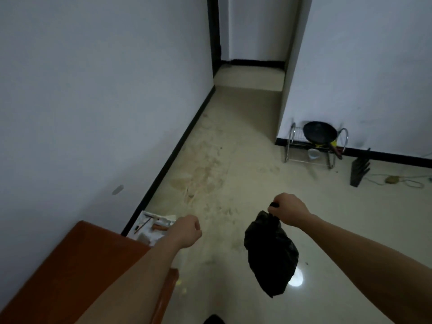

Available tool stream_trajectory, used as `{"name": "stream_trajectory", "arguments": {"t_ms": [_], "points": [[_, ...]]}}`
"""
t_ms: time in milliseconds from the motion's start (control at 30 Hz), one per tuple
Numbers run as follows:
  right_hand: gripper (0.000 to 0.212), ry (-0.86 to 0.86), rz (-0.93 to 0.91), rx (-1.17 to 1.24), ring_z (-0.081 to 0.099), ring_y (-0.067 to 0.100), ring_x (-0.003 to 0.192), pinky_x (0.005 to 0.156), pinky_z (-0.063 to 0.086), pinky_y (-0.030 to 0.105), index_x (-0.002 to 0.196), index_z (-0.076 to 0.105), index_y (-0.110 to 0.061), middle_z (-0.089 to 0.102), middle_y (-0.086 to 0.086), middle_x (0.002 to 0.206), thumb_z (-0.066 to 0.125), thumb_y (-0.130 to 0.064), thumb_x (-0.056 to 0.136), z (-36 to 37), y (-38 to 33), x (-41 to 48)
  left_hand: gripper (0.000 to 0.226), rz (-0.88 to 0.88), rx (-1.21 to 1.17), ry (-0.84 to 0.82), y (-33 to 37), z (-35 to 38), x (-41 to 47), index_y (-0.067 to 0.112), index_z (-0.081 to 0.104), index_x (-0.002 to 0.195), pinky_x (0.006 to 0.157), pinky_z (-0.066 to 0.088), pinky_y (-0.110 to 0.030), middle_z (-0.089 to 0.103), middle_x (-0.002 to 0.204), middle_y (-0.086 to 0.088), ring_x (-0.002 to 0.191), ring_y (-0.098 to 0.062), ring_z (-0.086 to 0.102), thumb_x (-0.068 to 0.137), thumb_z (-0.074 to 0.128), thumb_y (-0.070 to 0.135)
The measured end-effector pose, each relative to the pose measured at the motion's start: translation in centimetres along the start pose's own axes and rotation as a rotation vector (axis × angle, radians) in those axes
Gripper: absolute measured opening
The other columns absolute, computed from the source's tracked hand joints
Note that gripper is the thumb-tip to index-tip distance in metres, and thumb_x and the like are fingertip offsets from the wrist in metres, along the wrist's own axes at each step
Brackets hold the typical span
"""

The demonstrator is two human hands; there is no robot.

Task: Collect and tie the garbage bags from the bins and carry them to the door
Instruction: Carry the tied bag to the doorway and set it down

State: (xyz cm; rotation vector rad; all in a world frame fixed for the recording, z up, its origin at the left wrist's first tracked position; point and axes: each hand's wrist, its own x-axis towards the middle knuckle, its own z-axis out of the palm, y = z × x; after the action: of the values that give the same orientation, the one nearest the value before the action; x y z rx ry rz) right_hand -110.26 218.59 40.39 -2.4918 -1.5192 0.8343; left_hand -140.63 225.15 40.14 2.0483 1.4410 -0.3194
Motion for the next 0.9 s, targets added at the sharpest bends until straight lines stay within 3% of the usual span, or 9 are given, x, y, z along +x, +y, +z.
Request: {"name": "stream_trajectory", "arguments": {"t_ms": [167, 400, 533, 633, 800, 900], "points": [[0.024, 0.031, 0.010, -0.022, 0.062, 0.025, 0.071, 0.055, 0.041, 0.029, 0.082, 0.068, -0.007, 0.067, 0.011, 0.078, 0.063, -0.031, 0.084, -4.7, -1.5, 12.9, 0.011, -0.028, -0.011, 0.036, 1.0, -6.6, 12.5, 0.015, 0.057, 0.095, 0.086, 0.048, -0.034, 0.060, 0.110, -0.007, 0.100, -0.025, 0.059, 0.090, 0.056, 0.025], [0.027, 0.062, 0.084, -0.007, 0.062, 0.024, 0.073, 0.058, 0.043, 0.030, 0.081, 0.069, -0.007, 0.065, 0.008, 0.077, 0.064, -0.034, 0.081, -12.7, -4.4, 32.6, 0.009, 0.003, -0.019, 0.033, 3.0, -18.7, 33.2, 0.017, 0.056, 0.090, 0.079, 0.049, -0.032, 0.064, 0.107, -0.009, 0.095, -0.025, 0.062, 0.088, 0.057, 0.026], [0.027, 0.092, 0.080, 0.038, 0.063, 0.025, 0.076, 0.065, 0.050, 0.034, 0.082, 0.067, -0.007, 0.066, 0.010, 0.080, 0.063, -0.034, 0.084, -18.8, -7.0, 41.2, 0.007, 0.038, 0.022, 0.027, 6.1, -26.5, 42.6, 0.018, 0.055, 0.090, 0.084, 0.049, -0.033, 0.063, 0.111, -0.009, 0.100, -0.025, 0.060, 0.088, 0.057, 0.025], [0.026, 0.101, 0.070, 0.048, 0.060, 0.023, 0.071, 0.054, 0.043, 0.029, 0.076, 0.062, -0.009, 0.062, 0.008, 0.077, 0.062, -0.033, 0.084, -22.2, -7.9, 47.8, 0.007, 0.080, 0.025, 0.041, 9.1, -30.9, 49.7, 0.019, 0.057, 0.090, 0.084, 0.048, -0.031, 0.065, 0.110, -0.009, 0.099, -0.025, 0.061, 0.088, 0.058, 0.025], [0.027, 0.061, 0.032, 0.025, 0.060, 0.025, 0.076, 0.062, 0.044, 0.031, 0.081, 0.061, -0.009, 0.061, 0.009, 0.080, 0.061, -0.035, 0.087, -26.6, -7.8, 61.1, 0.006, 0.111, 0.028, 0.046, 13.5, -35.8, 61.6, 0.019, 0.057, 0.087, 0.081, 0.047, -0.030, 0.066, 0.106, -0.009, 0.098, -0.026, 0.062, 0.087, 0.059, 0.025], [0.027, 0.017, 0.003, 0.035, 0.058, 0.025, 0.075, 0.062, 0.043, 0.030, 0.074, 0.056, -0.011, 0.058, 0.007, 0.077, 0.061, -0.035, 0.086, -28.6, -7.7, 69.8, 0.008, 0.057, 0.010, 0.038, 15.2, -38.3, 68.6, 0.019, 0.056, 0.087, 0.083, 0.049, -0.031, 0.065, 0.106, -0.008, 0.097, -0.024, 0.062, 0.085, 0.060, 0.027]]}}
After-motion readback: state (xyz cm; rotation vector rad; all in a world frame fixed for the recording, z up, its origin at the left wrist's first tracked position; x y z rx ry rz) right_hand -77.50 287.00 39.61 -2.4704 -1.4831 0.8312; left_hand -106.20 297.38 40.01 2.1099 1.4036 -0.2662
